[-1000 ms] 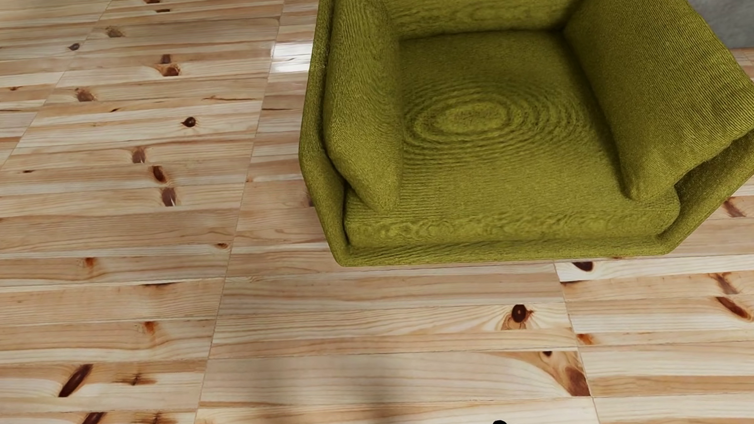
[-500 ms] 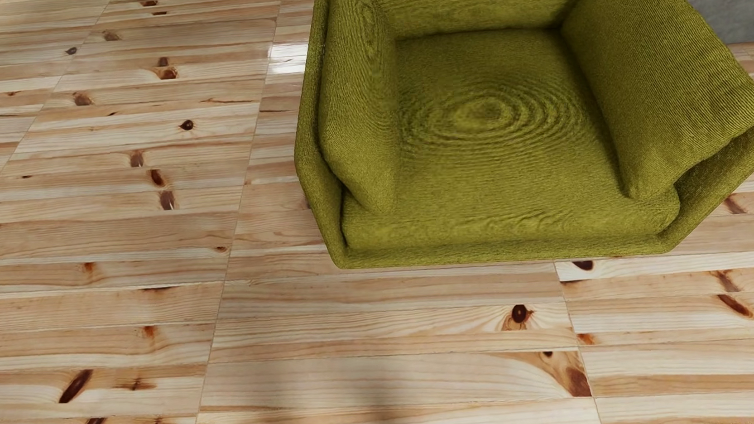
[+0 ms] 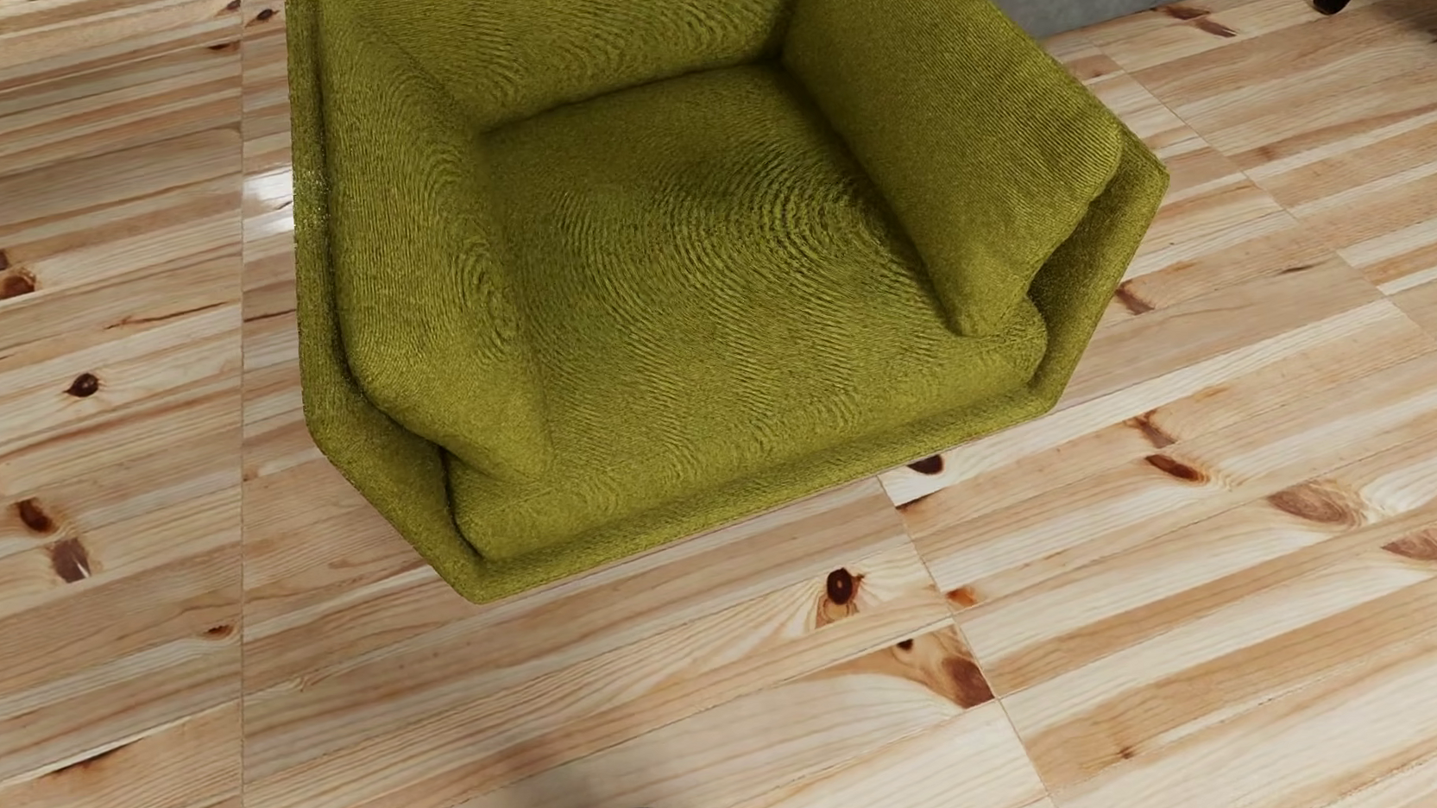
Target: Head to the armchair
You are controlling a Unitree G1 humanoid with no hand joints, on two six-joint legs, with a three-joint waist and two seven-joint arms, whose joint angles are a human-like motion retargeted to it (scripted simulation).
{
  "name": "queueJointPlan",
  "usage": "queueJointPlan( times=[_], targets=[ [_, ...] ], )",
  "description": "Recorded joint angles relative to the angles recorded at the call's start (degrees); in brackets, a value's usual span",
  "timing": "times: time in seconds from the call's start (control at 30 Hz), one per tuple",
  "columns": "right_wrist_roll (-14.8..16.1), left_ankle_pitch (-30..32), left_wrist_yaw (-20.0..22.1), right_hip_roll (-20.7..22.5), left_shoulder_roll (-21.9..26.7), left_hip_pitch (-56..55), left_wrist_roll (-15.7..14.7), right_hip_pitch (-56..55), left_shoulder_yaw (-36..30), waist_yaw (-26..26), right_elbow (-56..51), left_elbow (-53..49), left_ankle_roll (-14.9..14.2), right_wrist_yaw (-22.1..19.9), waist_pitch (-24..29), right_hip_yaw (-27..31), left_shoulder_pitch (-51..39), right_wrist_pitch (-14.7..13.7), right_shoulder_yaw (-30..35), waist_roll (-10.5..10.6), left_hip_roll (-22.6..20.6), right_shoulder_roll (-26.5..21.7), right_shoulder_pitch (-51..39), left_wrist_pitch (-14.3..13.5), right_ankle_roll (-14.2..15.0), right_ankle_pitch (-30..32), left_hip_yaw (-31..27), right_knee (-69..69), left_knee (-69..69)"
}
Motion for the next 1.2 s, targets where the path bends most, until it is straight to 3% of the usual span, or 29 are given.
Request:
queueJointPlan(
  times=[0.07, 0.13, 0.17, 0.2, 0.23, 0.3, 0.37, 0.4, 0.43, 0.47, 0.53, 0.6, 0.67, 0.73, 0.77, 0.83, 1.0, 1.2],
  targets=[
    [0.0, 0.5, 0.1, 0.9, -0.1, 0.0, -0.1, 0.9, -0.6, -0.2, -1.5, -0.4, 0.0, 0.2, -0.2, 2.2, 0.5, -0.2, 0.5, -0.1, -2.0, -0.2, -1.3, -0.1, -0.2, -0.4, 3.3, -0.8, -9.2],
    [0.4, 3.4, -0.3, 2.5, 0.6, 1.7, 0.1, 2.0, -1.2, -0.6, -1.6, 0.3, -2.1, -0.4, -0.5, 4.4, 0.6, -0.3, 1.0, 0.0, -1.2, 0.6, -3.1, 0.6, -0.4, -1.1, 10.0, -1.6, -18.8],
    [1.0, 5.4, -0.5, 3.2, 1.0, 3.3, 0.5, 2.8, -1.8, -0.9, -0.9, 0.8, 3.2, -0.8, -0.7, 5.6, 0.5, -0.3, 1.2, 0.1, -0.1, 1.2, -4.0, 1.1, -0.5, -1.2, 14.2, -2.1, -22.0],
    [1.7, 4.0, -0.7, 4.0, 1.5, 5.3, 0.8, 3.5, -2.1, -1.0, 0.3, 1.3, 10.5, -1.2, -1.0, 6.8, 0.6, -0.3, 1.3, 0.2, 0.6, 1.8, -4.9, 1.4, -0.5, -1.7, 16.6, -1.7, -23.4],
    [2.6, 3.5, -0.8, 4.2, 1.6, 6.6, 0.9, 4.0, -2.2, -1.0, 1.7, 1.9, 14.5, -1.9, -1.1, 7.8, 0.3, 0.0, 1.0, 0.2, 0.8, 2.2, -5.4, 1.8, -0.5, -2.0, 17.7, -0.9, -24.3],
    [4.4, 3.1, -0.1, 3.6, 1.4, 8.8, 0.3, 3.9, -1.0, -0.8, 4.0, 3.5, 17.3, -4.7, -1.0, 7.6, -1.4, 0.9, -0.7, -0.2, 0.7, 2.8, -4.4, 3.2, -0.1, -0.2, 18.1, 3.6, -24.4],
    [5.0, 1.6, 1.1, 2.7, 1.0, 11.6, 0.1, 2.4, -0.1, -0.7, 6.9, 3.4, 16.7, -5.2, -0.9, 7.3, -2.6, 1.4, -0.2, -0.6, 0.9, 2.0, -3.2, 3.3, 1.0, 4.5, 19.4, 9.6, -25.2],
    [4.9, 1.1, 1.5, 2.0, 0.7, 13.1, 0.2, 0.8, -0.3, -0.6, 8.3, 2.5, 16.5, -3.8, -0.8, 7.8, -2.9, 1.4, 1.0, -0.7, 0.8, 0.9, -2.9, 2.2, 4.2, 7.7, 20.3, 13.6, -26.3],
    [5.0, 0.7, 1.8, 1.4, 0.5, 14.4, 0.0, -1.4, -0.6, -0.5, 9.3, 1.4, 16.4, -2.2, -0.7, 8.6, -3.1, 1.6, 1.7, -0.9, 0.6, -0.3, -2.5, 0.9, 9.8, 11.2, 21.1, 18.6, -27.1],
    [5.1, 0.1, 2.1, 0.2, 0.0, 15.1, -0.3, -3.9, -1.1, -0.3, 9.3, 0.5, 16.3, -1.2, -0.5, 9.2, -4.0, 2.1, 1.4, -1.1, 0.3, -1.5, -1.3, 0.4, 20.1, 12.4, 21.6, 24.1, -27.0],
    [6.1, -1.5, 2.6, -1.5, -0.3, 16.0, -1.0, -10.3, -1.3, 0.7, 9.1, -1.3, 15.8, -2.6, 0.1, 6.8, -5.0, 2.8, -0.4, -1.7, 0.6, -2.8, 0.7, -0.9, 21.1, 12.2, 23.0, 35.8, -25.9],
    [7.4, -2.3, 3.5, -9.3, -0.3, 16.7, -1.2, -15.0, -1.2, 0.4, 9.7, -2.7, 15.1, -4.6, 0.5, 5.3, -6.3, 3.2, -2.0, -2.4, 0.4, -2.7, 2.4, -1.4, 21.6, 11.0, 22.7, 40.4, -25.7],
    [7.6, -2.5, 3.9, -17.1, 0.0, 17.5, -1.1, -16.7, -1.9, -1.1, 10.8, -3.7, 14.3, -3.3, 0.7, 0.9, -7.2, 3.4, -1.6, -3.1, -0.3, -2.2, 3.0, -1.9, 13.9, 9.2, 20.9, 35.4, -26.4],
    [7.4, -2.8, 3.4, -18.6, 0.7, 18.1, -0.9, -16.8, -2.6, -2.7, 10.4, -3.7, 13.3, -1.7, 0.7, 0.5, -7.1, 3.1, -1.0, -3.7, -1.0, -2.2, 3.6, -3.3, 8.3, 7.2, 18.8, 23.9, -26.8],
    [7.5, -3.0, 3.2, -16.1, 0.9, 18.4, -0.8, -16.5, -3.0, -3.3, 10.0, -3.6, 12.7, -1.7, 0.7, 4.6, -7.0, 3.0, -1.3, -3.9, -1.2, -2.0, 3.9, -3.6, 7.5, 7.1, 17.6, 16.8, -27.0],
    [7.6, -3.3, 2.9, -11.1, 1.0, 18.9, -0.6, -13.8, -3.8, -3.8, 9.2, -3.0, 11.6, -2.7, 0.5, 14.9, -7.1, 3.0, -2.1, -4.0, -1.4, -0.9, 4.2, -2.8, 10.6, 9.8, 15.1, 4.4, -27.5],
    [5.7, -2.8, 3.8, -11.5, 0.5, 19.0, -1.3, -8.4, -1.6, -2.8, 9.2, 0.8, 8.0, -2.6, 0.3, 6.1, -7.2, 2.9, -0.8, -3.4, -0.4, 1.6, 1.8, 1.5, 7.9, 9.3, 7.9, -0.1, -27.4],
    [5.4, -1.6, 1.9, -11.5, 1.0, 16.0, -2.3, -3.5, -1.0, -2.3, 8.7, 2.7, 3.7, -4.2, 0.1, -6.1, -4.7, 1.8, -0.7, -1.7, -0.7, 0.9, -3.5, 1.9, 5.5, 8.9, -3.3, -5.6, -26.6]
  ],
)
